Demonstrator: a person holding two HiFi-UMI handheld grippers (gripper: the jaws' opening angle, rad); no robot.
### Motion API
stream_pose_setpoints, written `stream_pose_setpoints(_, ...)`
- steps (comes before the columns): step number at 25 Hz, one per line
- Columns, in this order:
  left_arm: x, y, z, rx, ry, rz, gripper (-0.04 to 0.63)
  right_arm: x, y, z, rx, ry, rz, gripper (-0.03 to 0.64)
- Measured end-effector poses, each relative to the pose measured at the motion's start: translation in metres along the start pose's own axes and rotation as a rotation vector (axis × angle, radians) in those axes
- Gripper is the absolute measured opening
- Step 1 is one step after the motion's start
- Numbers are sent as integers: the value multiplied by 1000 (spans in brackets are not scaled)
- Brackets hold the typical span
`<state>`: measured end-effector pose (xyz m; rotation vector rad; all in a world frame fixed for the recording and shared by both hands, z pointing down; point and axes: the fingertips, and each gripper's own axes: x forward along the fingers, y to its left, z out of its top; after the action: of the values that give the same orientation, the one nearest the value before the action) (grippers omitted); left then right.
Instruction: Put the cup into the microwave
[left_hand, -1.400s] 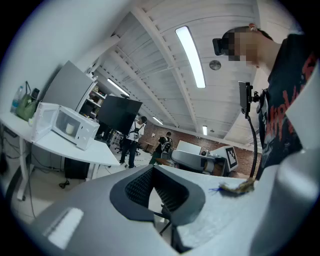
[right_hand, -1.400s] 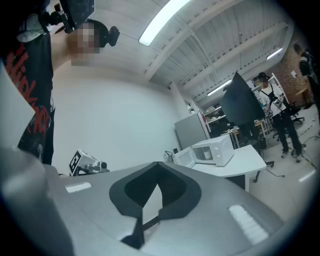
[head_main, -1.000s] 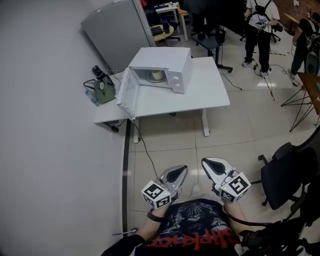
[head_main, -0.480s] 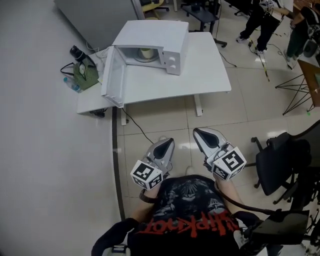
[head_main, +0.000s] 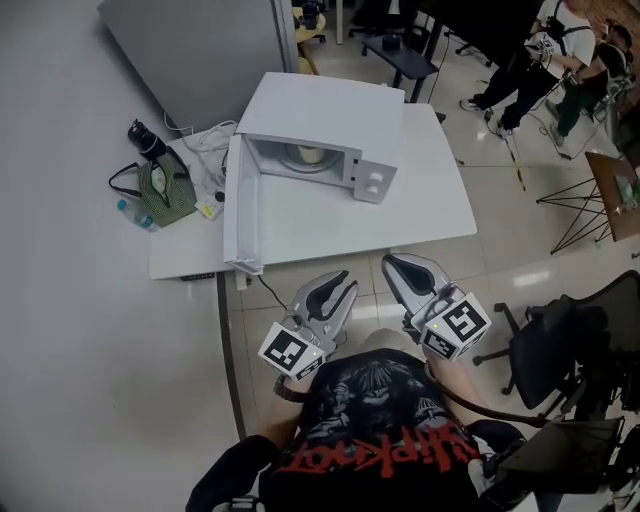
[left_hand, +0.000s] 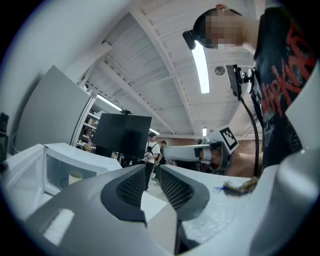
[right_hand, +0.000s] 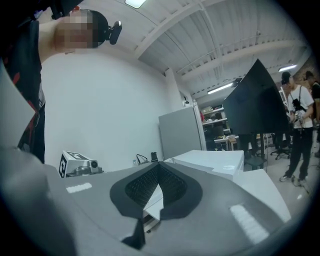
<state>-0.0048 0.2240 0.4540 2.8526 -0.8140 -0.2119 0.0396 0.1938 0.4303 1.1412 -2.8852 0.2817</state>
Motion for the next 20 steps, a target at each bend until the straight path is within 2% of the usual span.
stream_pose_setpoints(3, -3, 41, 0, -35, -31, 4, 112, 26, -5, -6, 35, 25, 3, 0)
stream_pose_setpoints(6, -9, 57, -1, -71, -47, -31, 124, 44, -7, -11, 43, 56, 6, 0)
stream_pose_setpoints(9, -1, 64, -11, -82, 13, -71, 129, 53, -16, -11, 53, 51, 0, 0)
stream_pose_setpoints(11, 7, 70, -15, -80, 20, -90, 129, 55, -25, -12, 66, 41, -2, 0)
stream_pose_setpoints(12, 9, 75, -13, -86, 2, -90, 101, 58, -30, -14, 71, 41, -3, 0)
stream_pose_setpoints(13, 11, 81, -9, -99, -23, -83, 10, 61, -35, -15, 76, 41, -5, 0)
stream_pose_setpoints(15, 16, 99, -8, -137, -47, -60, 12, 68, -47, -16, 89, 38, -5, 0)
stream_pose_setpoints(16, 21, 107, -12, -153, -32, -46, 101, 73, -54, -16, 94, 37, -2, 0)
stream_pose_setpoints(20, 47, 148, -48, -204, 75, 58, 324, 101, -82, -7, 98, 29, 46, 0)
